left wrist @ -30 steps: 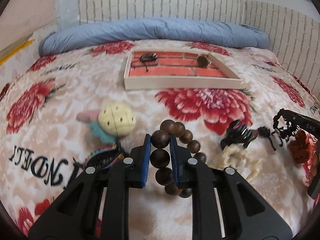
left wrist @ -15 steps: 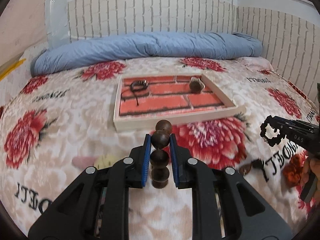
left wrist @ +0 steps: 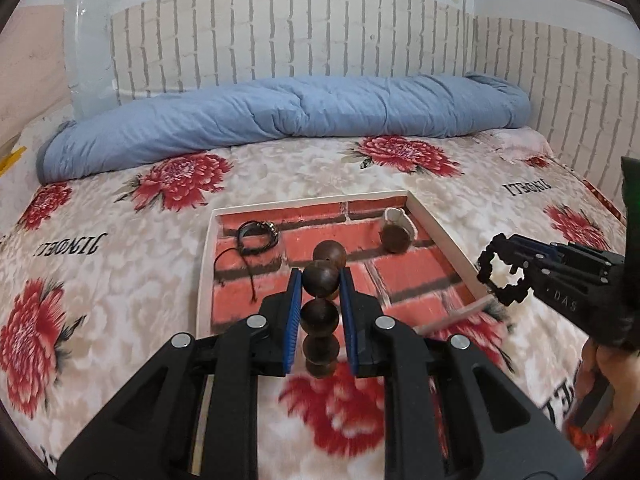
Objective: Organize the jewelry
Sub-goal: 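Carry bead bracelet with left tool while right tool carries hair tie to tray, then open left gripper dropping bead bracelet while right gripper releases hair tie in tray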
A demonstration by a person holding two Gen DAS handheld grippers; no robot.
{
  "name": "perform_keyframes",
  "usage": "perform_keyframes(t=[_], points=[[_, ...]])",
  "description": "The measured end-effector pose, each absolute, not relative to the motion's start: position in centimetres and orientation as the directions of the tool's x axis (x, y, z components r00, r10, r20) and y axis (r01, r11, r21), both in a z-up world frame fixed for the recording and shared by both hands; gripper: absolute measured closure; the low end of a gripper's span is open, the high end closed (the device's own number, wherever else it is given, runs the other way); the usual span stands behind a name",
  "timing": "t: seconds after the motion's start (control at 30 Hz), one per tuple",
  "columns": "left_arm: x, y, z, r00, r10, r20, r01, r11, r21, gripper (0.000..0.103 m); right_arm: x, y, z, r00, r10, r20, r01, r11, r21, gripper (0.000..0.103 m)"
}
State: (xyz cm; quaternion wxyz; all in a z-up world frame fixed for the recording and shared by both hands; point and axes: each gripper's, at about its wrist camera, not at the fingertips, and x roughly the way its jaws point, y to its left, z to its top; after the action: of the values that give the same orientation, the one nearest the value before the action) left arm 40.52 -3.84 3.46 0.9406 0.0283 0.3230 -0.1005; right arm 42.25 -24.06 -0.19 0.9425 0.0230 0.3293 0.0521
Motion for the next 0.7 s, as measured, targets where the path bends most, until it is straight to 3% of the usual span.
perform_keyframes(t=[0.33,0.7], points=[[48.5,-3.6,-1.2,0.701,-0.162,-0.695,0.186,0.982,-0.041,0.085,49.0,-22.0,-4.7,0.721,0.099,-0.686,-0.079,0.995,0.061,0.086],[53.6,-1.8,-5.2,0.654,-0.014,-0.757,0.072,0.996,0.044,0.085,53.3,-23.0,-7.3,0.685,0.030,-0.728,-0.021,1.000,0.022,0.086]])
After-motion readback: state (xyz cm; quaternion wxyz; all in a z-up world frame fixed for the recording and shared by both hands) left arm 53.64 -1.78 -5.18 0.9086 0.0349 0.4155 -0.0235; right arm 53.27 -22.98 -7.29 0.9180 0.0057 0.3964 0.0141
